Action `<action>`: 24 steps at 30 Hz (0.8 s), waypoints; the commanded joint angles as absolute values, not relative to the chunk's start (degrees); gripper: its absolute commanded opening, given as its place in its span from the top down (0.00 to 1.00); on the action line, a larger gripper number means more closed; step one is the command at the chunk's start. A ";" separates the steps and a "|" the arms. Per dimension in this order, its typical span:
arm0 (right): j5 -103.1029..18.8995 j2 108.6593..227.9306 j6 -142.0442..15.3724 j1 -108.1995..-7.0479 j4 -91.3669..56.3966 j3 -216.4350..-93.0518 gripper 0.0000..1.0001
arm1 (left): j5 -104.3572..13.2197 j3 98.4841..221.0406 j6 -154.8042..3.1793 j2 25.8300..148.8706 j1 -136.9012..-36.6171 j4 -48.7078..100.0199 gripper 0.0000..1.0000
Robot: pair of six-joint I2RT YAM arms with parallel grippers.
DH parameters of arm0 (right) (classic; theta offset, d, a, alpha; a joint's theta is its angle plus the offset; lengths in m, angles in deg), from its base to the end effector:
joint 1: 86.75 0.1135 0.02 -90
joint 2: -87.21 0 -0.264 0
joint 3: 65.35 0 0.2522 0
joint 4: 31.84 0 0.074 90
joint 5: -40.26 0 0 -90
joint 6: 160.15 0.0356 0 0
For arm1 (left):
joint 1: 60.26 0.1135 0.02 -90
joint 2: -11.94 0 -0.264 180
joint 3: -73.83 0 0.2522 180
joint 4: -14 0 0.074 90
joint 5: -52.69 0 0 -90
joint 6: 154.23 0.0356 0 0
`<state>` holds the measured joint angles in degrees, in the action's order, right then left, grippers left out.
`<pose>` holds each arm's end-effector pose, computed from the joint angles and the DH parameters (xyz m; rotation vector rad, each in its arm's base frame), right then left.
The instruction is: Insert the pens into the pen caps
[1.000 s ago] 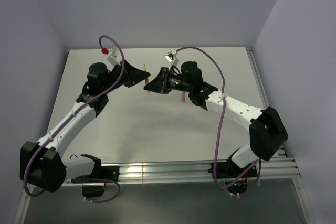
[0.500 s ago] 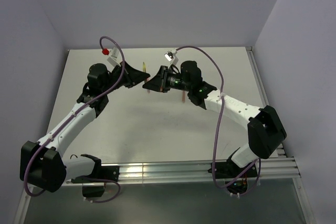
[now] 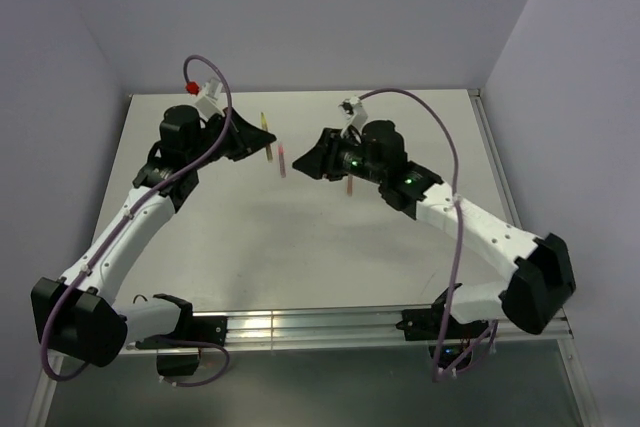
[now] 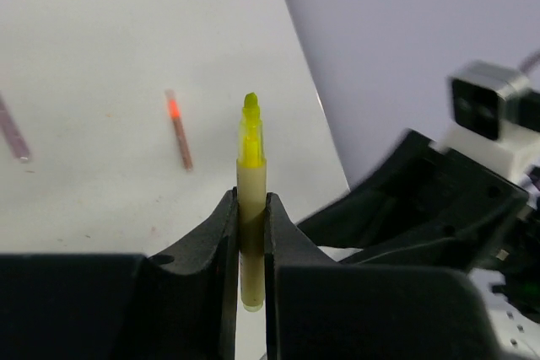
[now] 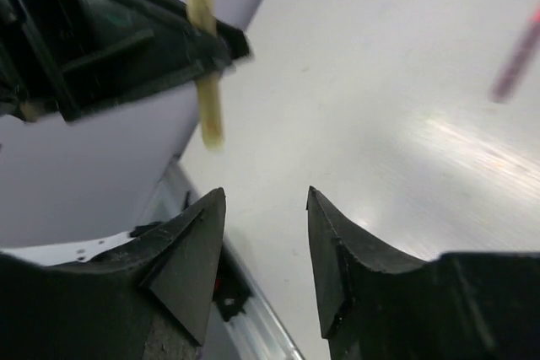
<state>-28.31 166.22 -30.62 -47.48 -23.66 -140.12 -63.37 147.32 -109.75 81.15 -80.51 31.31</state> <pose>0.2440 0.2163 0.3310 -0.2925 1.9529 1.2814 0.2583 -0.1119 0.3552 -0.0752 1.9481 -1.2003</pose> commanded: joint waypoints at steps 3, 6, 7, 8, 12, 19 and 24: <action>-48.55 155.25 -37.89 -51.94 -3.42 -137.56 0.48 | -57.61 150.44 -104.49 79.27 -77.14 40.50 1.00; -52.10 155.15 -38.60 -58.78 1.34 -134.84 0.48 | -59.18 147.55 -104.75 78.30 -76.96 38.93 1.00; -53.16 155.59 -39.21 -60.45 1.60 -132.83 0.48 | -59.28 147.10 -104.49 77.87 -76.96 38.75 1.00; -54.13 155.94 -39.47 -63.69 1.87 -131.85 0.48 | -59.11 146.66 -103.96 77.78 -76.96 38.66 1.00; -57.03 160.93 -41.14 -69.59 1.43 -128.86 0.51 | -60.42 145.43 -103.08 77.07 -76.78 39.18 1.00; -60.37 171.22 -43.43 -72.77 1.69 -130.87 0.58 | -61.04 143.84 -101.59 75.93 -76.78 39.62 1.00; -60.12 175.80 -45.01 -73.83 1.08 -133.33 0.60 | -61.48 142.97 -100.97 75.84 -76.78 39.01 1.00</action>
